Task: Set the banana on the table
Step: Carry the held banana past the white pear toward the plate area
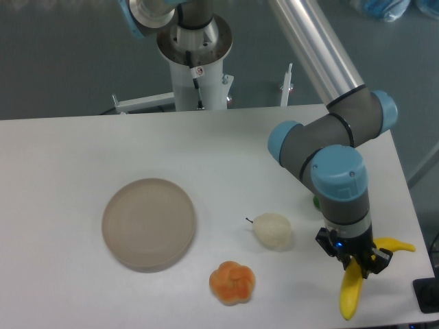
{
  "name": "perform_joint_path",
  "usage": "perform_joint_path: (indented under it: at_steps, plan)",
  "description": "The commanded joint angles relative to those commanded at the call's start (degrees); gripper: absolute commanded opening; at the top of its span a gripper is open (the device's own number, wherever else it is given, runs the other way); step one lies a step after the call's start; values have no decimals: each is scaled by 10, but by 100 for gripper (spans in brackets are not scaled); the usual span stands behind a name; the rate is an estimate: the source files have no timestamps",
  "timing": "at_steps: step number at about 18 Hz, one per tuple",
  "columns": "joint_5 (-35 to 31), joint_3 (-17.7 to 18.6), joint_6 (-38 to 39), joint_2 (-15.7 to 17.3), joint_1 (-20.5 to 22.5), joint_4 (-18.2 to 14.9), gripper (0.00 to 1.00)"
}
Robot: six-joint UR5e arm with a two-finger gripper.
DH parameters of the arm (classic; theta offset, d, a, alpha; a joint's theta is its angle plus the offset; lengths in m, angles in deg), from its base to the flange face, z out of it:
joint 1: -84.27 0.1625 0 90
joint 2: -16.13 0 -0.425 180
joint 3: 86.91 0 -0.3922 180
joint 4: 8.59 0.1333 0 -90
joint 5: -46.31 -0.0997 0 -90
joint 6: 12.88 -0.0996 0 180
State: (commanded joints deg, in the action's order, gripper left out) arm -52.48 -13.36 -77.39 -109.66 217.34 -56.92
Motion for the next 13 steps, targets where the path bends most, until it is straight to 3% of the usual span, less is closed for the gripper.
perform_joint_path:
  at_steps: [9,13]
  plan:
    - [12,177,-58,124,10,0,41]
    - [22,262,-63,163,4,2,41]
